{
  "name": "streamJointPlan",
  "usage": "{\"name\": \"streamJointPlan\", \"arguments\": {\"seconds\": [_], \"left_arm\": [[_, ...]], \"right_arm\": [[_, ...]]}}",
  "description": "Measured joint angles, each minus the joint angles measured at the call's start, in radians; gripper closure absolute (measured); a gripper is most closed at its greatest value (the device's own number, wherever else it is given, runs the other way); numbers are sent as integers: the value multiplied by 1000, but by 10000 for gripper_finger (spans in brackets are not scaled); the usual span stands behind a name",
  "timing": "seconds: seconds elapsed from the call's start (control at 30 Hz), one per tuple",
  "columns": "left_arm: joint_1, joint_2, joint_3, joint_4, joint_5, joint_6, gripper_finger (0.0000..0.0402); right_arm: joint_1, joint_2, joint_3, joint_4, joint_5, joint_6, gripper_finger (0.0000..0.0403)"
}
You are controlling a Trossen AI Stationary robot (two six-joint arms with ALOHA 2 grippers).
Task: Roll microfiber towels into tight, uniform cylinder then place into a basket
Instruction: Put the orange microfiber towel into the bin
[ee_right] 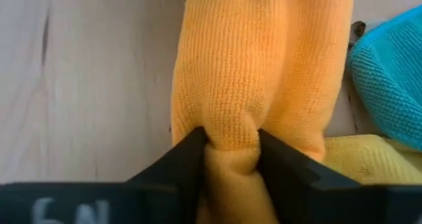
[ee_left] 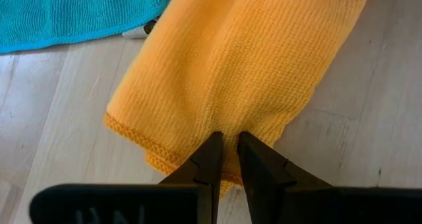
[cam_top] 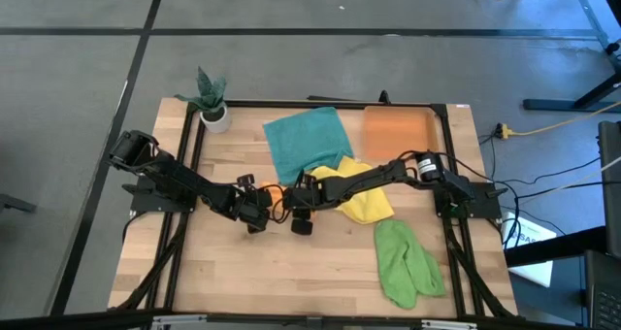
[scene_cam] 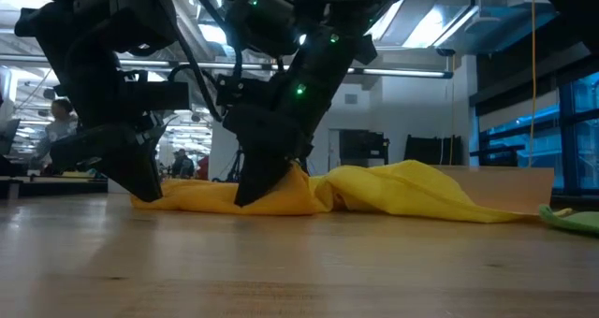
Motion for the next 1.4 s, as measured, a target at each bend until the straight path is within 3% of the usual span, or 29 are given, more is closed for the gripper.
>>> {"name": "streamJointPlan", "arguments": {"seconds": [0.17, 0.27, 1.4], "left_arm": [[0, 0, 0, 0, 0, 0, 355], [0, 0, 0, 0, 0, 0, 355], [-2, 0, 0, 1, -16, -8, 355]], "right_arm": [[0, 0, -1, -1, 1, -2, 356], [1, 0, -1, -1, 2, -4, 379], [2, 0, -3, 7, 32, 25, 376]]}}
